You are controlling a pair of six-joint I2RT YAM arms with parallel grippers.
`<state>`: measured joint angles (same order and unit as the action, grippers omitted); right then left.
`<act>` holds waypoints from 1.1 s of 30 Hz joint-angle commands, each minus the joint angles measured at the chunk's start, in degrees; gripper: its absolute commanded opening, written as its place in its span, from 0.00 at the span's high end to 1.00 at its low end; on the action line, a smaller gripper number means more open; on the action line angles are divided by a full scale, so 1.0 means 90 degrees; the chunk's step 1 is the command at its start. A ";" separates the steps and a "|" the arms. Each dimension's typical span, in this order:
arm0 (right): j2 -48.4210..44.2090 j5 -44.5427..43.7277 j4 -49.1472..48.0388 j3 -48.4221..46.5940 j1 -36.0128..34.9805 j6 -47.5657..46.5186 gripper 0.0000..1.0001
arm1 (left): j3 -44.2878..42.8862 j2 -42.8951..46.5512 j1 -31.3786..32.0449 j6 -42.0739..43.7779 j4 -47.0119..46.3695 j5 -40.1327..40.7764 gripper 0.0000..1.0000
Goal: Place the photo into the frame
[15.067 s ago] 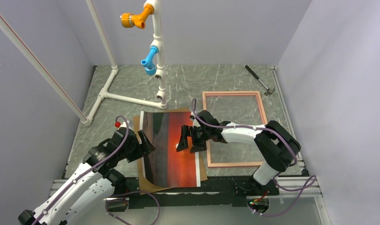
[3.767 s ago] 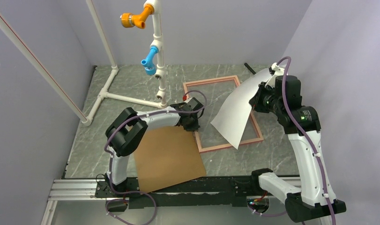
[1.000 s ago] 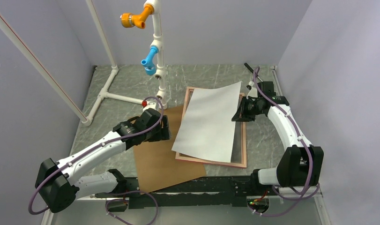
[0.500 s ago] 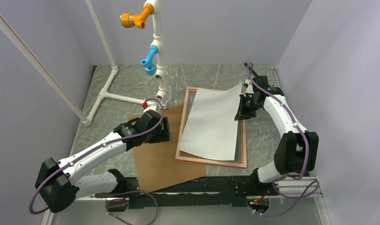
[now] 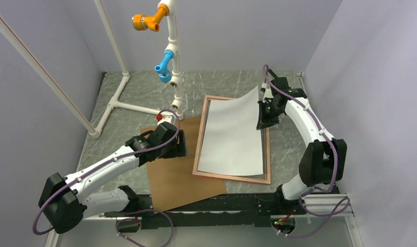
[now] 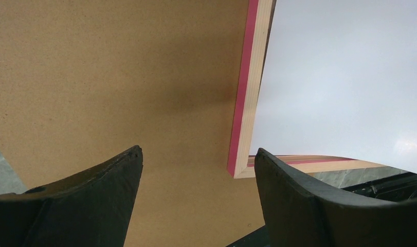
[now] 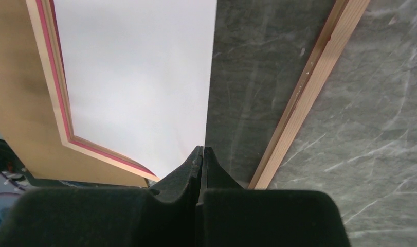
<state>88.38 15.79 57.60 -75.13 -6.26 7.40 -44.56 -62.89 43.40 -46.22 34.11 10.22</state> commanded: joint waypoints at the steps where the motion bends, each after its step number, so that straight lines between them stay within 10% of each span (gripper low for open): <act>1: 0.0140 -0.0416 0.0308 -0.0442 -0.0238 -0.0244 1.00 | 0.0019 -0.0013 -0.0024 -0.0063 -0.0188 -0.0089 0.17; 25: 0.0339 -0.0234 -0.0062 -0.0395 -0.0406 0.0278 0.99 | 0.0175 0.0091 -0.0015 -0.0099 -0.0181 -0.0110 0.17; 33: -0.0022 -0.0375 -0.0258 -0.0353 -0.0417 0.0315 0.52 | 0.0151 0.0018 -0.0017 -0.0087 -0.0198 -0.0139 0.17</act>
<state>91.90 13.39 57.71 -78.06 -9.69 9.85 -43.18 -62.87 43.42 -46.30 33.69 9.85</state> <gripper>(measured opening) 0.372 0.829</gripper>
